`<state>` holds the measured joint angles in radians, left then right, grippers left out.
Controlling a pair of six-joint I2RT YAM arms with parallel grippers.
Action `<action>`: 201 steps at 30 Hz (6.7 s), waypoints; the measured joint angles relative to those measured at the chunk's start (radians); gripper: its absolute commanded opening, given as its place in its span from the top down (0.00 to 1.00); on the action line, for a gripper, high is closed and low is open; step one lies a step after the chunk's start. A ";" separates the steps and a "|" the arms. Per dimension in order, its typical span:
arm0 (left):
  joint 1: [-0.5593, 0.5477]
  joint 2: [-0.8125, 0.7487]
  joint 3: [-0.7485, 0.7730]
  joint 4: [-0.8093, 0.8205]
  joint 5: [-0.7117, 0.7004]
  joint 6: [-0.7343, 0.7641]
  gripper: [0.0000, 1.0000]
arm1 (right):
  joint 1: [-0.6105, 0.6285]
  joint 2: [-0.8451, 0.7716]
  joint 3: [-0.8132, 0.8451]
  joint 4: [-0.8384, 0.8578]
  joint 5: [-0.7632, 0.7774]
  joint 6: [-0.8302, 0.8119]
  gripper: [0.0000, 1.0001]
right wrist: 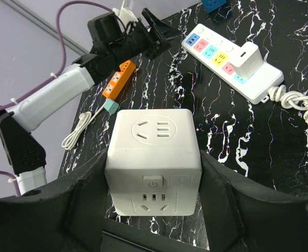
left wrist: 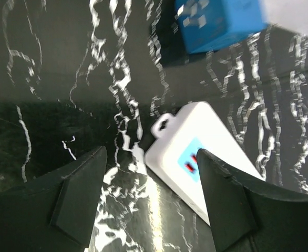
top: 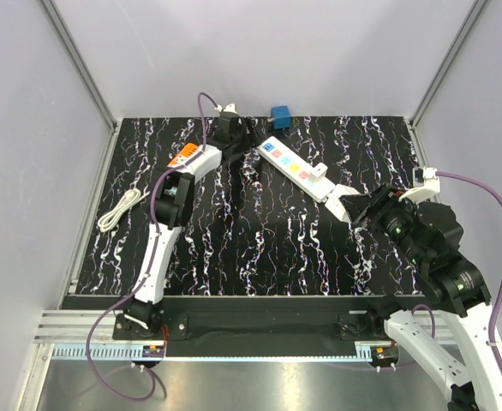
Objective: Insert the plug
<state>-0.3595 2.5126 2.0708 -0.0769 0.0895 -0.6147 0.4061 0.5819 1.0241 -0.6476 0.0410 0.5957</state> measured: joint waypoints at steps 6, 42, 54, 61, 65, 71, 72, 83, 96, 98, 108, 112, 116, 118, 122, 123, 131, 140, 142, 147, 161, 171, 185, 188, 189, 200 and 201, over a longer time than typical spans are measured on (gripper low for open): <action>0.006 0.090 0.058 0.067 0.065 -0.079 0.29 | 0.000 0.007 -0.005 0.005 0.000 0.001 1.00; -0.212 -0.394 -0.725 0.361 0.273 -0.194 0.41 | 0.000 -0.027 0.057 -0.234 0.013 -0.050 1.00; -0.269 -0.814 -0.836 -0.002 -0.015 -0.019 0.01 | 0.000 0.371 0.148 -0.343 0.078 -0.076 1.00; -0.266 -0.979 -0.630 -0.270 -0.038 0.178 0.01 | -0.002 0.812 0.577 -0.461 0.151 -0.076 1.00; -0.267 -1.130 -0.684 -0.372 -0.039 0.268 0.01 | -0.019 1.005 0.797 -0.505 0.129 -0.093 1.00; -0.267 -1.273 -0.789 -0.405 -0.040 0.364 0.01 | -0.078 1.269 1.026 -0.597 0.063 -0.108 1.00; -0.267 -1.299 -0.827 -0.401 -0.039 0.373 0.01 | -0.087 1.320 1.061 -0.615 0.056 -0.110 1.00; -0.300 -1.423 -0.892 -0.431 -0.049 0.425 0.01 | -0.126 1.589 1.153 -0.673 0.044 -0.132 1.00; -0.300 -1.419 -0.893 -0.427 -0.047 0.427 0.01 | -0.172 1.564 0.946 -0.552 0.018 -0.116 1.00; -0.300 -1.415 -0.893 -0.426 -0.043 0.427 0.01 | -0.172 1.563 0.945 -0.537 0.017 -0.113 1.00; -0.300 -1.411 -0.893 -0.426 -0.042 0.427 0.01 | -0.176 1.563 0.945 -0.500 0.001 -0.109 1.00; -0.300 -1.411 -0.893 -0.426 -0.042 0.427 0.01 | -0.178 1.563 0.945 -0.494 0.002 -0.109 1.00; -0.300 -1.411 -0.893 -0.426 -0.043 0.427 0.01 | -0.178 1.563 0.940 -0.491 0.003 -0.105 1.00; -0.300 -1.411 -0.893 -0.426 -0.043 0.427 0.01 | -0.178 1.563 0.930 -0.489 0.003 -0.100 1.00; -0.300 -1.411 -0.893 -0.426 -0.043 0.427 0.01 | -0.178 1.563 0.921 -0.478 0.003 -0.092 1.00; -0.300 -1.411 -0.893 -0.426 -0.043 0.427 0.01 | -0.179 1.563 0.919 -0.475 0.003 -0.089 1.00; -0.300 -1.411 -0.893 -0.426 -0.043 0.427 0.01 | -0.180 1.561 0.896 -0.447 0.015 -0.074 1.00; -0.300 -1.411 -0.893 -0.426 -0.043 0.427 0.01 | -0.180 1.492 0.776 -0.345 0.028 -0.048 1.00; -0.300 -1.411 -0.893 -0.426 -0.042 0.427 0.01 | -0.180 1.479 0.756 -0.327 0.031 -0.042 1.00; -0.300 -1.411 -0.893 -0.426 -0.042 0.427 0.01 | -0.177 1.469 0.739 -0.306 0.050 -0.035 1.00; -0.300 -1.412 -0.893 -0.426 -0.047 0.436 0.01 | -0.109 1.469 0.697 -0.258 0.187 -0.013 1.00; -0.300 -1.426 -0.895 -0.426 -0.068 0.450 0.01 | -0.089 1.445 0.623 -0.165 0.250 -0.011 1.00; -0.295 -1.433 -0.895 -0.426 -0.169 0.445 0.01 | -0.085 1.462 0.717 -0.267 0.204 -0.008 0.10; -0.295 -1.435 -0.903 -0.425 -0.195 0.439 0.01 | -0.084 1.462 0.810 -0.317 0.196 -0.012 0.00; -0.294 -1.435 -0.904 -0.426 -0.201 0.439 0.01 | -0.084 1.461 0.841 -0.321 0.194 -0.015 0.00; -0.293 -1.445 -0.918 -0.425 -0.222 0.440 0.01 | -0.084 1.293 0.929 -0.405 0.172 -0.049 0.00; -0.291 -1.445 -0.918 -0.425 -0.224 0.437 0.01 | -0.084 1.257 0.908 -0.405 0.165 -0.050 0.00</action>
<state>-0.6506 1.0672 1.1526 -0.5018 -0.1341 -0.1780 0.3218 1.8393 1.9320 -1.0527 0.2058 0.5461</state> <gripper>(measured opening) 0.987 0.993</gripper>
